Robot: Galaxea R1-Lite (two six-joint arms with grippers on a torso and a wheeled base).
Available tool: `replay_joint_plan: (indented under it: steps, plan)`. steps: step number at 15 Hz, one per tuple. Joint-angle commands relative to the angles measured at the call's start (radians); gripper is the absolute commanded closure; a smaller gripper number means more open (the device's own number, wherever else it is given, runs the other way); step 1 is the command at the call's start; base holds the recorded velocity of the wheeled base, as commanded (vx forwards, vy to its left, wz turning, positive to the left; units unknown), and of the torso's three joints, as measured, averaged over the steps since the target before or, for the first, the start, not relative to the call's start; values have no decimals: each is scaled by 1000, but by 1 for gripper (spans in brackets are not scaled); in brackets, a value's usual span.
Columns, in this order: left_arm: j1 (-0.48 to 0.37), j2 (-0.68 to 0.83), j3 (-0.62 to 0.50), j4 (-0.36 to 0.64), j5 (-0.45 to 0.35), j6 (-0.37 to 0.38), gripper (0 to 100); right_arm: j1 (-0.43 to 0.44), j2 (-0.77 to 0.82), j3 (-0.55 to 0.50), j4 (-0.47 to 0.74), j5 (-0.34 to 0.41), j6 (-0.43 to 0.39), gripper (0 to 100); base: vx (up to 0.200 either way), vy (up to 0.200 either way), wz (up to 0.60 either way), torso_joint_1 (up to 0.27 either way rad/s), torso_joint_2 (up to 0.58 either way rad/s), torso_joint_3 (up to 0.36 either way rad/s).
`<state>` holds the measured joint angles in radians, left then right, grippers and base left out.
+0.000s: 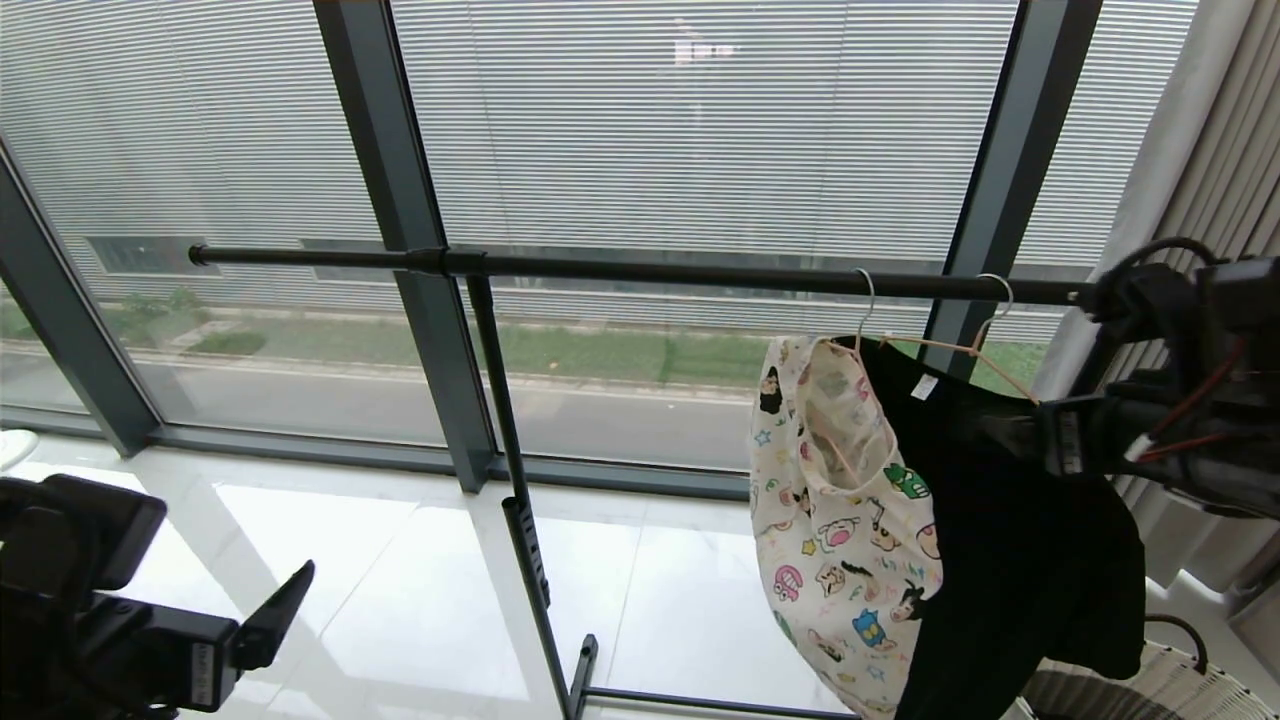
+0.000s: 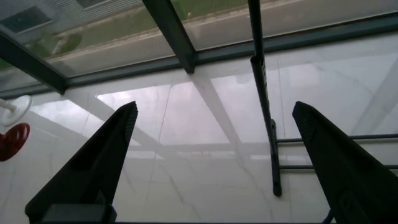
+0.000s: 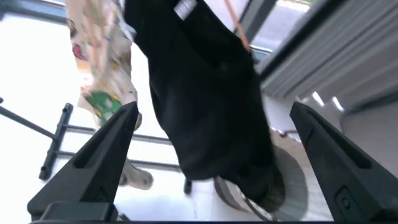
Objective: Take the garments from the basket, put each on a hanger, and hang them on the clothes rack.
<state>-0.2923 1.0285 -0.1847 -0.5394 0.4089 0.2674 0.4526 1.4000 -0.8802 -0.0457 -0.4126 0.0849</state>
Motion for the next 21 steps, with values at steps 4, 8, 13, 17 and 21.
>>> replay_joint_plan:
  steps: [4,8,13,17,21]
  plan:
    - [441,-334,172,4,77,-39,0,-321,-762,216,629,-2,1,0,0,0,0,0,0,0]
    - [502,-478,185,102,76,-105,0,-408,-1125,368,750,12,-10,0,0,0,0,0,0,0]
    - [493,-924,175,539,45,-163,0,-454,-1400,707,379,210,-111,0,0,0,0,0,0,0]
    - [493,-933,177,538,39,-152,0,-454,-1400,718,359,242,-140,0,0,0,0,0,0,0]
    - [490,-933,182,536,-19,-178,0,-454,-1400,799,190,281,-160,0,0,0,0,0,0,0]
